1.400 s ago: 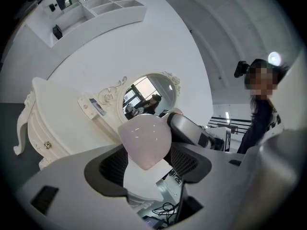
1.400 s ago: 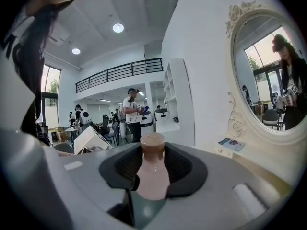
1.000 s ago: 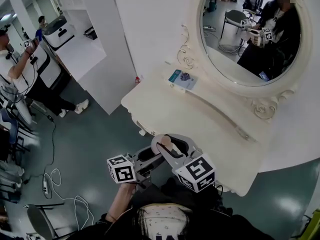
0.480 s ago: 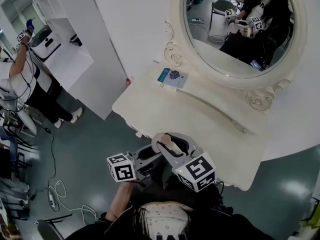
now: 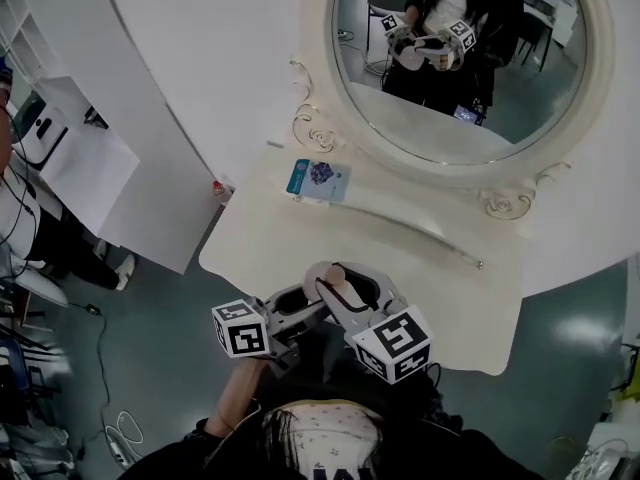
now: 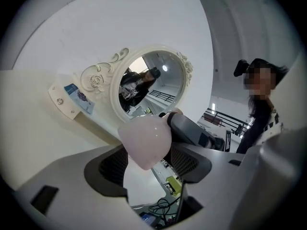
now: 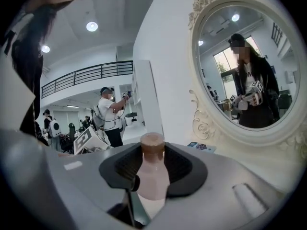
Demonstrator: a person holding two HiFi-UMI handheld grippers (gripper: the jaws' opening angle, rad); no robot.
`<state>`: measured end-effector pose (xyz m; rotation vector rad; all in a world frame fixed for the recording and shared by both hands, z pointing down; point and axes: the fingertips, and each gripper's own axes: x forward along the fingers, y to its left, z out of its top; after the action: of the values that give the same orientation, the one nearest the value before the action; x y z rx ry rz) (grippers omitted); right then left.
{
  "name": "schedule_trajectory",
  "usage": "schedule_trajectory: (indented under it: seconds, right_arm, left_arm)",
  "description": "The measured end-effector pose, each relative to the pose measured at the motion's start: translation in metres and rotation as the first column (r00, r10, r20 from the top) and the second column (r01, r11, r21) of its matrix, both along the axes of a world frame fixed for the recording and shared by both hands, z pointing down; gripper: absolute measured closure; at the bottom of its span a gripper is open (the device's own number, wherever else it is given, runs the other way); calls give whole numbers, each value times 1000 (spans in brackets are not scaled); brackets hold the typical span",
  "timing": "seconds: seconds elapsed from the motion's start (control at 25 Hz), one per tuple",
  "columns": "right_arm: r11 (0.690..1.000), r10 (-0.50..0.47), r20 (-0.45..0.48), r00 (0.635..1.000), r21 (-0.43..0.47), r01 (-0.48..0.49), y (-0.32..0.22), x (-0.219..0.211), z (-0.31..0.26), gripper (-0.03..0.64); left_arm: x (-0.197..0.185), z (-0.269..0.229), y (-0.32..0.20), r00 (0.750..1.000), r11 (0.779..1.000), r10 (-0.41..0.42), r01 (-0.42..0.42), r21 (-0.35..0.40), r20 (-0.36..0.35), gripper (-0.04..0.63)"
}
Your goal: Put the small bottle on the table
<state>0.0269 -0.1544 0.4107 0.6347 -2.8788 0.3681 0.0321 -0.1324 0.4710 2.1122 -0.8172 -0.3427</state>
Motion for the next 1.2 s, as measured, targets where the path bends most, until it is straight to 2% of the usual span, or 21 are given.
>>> schedule_trajectory:
  seconds: [0.28,0.48,0.68,0.8,1.2]
  right_arm:
    - [988,155,9,988,-27,-155,-47,-19,0,468]
    - [967,253,-12,967,-29,-254,-67,-30,2,468]
    - [941,335,-23,942,-39,-336,-85,-36,6,468]
    - [921,387,-22,922,-43,-388,-99,-33,8,468]
    - [855,513,-83,854,-31,-517,-174,-9,33,468]
  left_arm:
    - [-24,-1,-46,991,991,131,-132,26,8,333]
    - [-35,4,-66,975,973,220,-222,60,33,325]
    - [-42,16,-75,944,946,305,-315,71,127,325]
    - [-55,23,-81,938,944,317,-327,54,139,325]
    - [-104,31,-106,957,960,273,-277,32,101,325]
